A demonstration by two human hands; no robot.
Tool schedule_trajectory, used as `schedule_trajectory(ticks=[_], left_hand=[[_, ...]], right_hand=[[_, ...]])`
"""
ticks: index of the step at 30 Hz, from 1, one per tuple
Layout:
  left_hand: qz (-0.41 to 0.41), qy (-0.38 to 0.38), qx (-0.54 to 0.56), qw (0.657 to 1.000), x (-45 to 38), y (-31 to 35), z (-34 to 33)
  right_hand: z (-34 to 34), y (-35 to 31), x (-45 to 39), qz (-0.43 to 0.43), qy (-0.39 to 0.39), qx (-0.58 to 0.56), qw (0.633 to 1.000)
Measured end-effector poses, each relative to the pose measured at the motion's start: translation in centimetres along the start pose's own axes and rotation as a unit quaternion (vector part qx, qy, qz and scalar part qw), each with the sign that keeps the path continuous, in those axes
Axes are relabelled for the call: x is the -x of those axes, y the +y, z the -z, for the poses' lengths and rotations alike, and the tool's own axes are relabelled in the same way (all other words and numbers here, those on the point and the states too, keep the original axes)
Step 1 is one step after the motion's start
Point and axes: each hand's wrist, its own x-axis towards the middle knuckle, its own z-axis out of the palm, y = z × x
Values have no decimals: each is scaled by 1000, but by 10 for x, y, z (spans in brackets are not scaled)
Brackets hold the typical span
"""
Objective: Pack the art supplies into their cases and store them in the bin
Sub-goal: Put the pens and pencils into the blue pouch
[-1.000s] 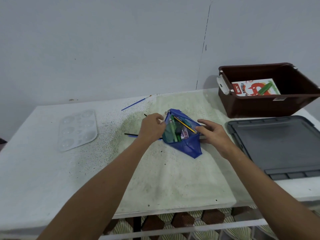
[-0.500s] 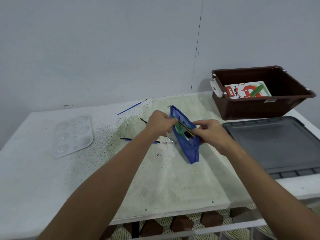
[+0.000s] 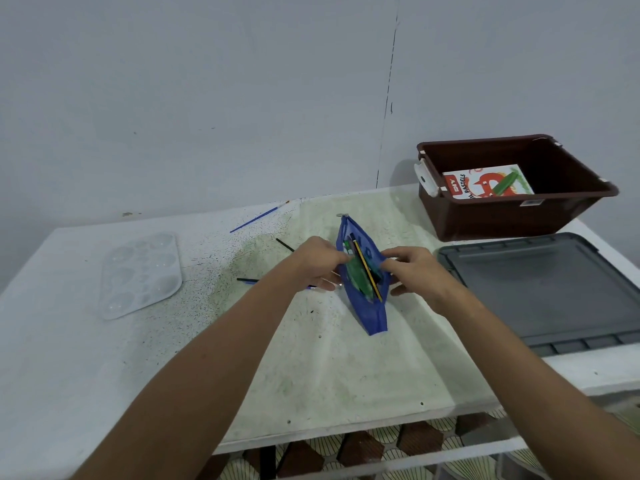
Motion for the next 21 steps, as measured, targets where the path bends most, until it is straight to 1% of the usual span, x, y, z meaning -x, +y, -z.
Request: schedule_trajectory(ticks=[1, 3, 5, 6, 8, 11, 12, 15, 18, 21], left_hand=[[-13, -1, -7, 1000, 0, -1, -1], [-35, -32, -15, 999, 0, -4, 1], [-29, -71, -20, 997, -1, -7, 6], [-19, -76, -21, 997, -1, -8, 10], [-11, -60, -12, 998, -5, -10, 15], [-41, -20, -4, 999, -15, -5, 19], [-50, -11, 1, 999, -18, -1, 19], [-57, 6, 12, 998, -29, 14, 19], [-81, -2, -28, 996, -39, 23, 18], [-114, 0, -49, 992, -46, 27, 17]], right_hand=[[-1, 1, 0, -1, -26, -22, 999], [0, 3, 1, 5, -85, -59, 995], [4, 6, 2, 0, -129, -87, 988], [6, 8, 1, -4, -142, -93, 985], [10, 8, -5, 0, -129, -83, 988], [12, 7, -26, 37, -55, -55, 996], [12, 6, -34, 55, -43, -48, 996], [9, -4, -61, 94, -56, -28, 994], [5, -11, -80, 108, -94, -3, 990], [4, -9, -94, 121, -127, -7, 984]])
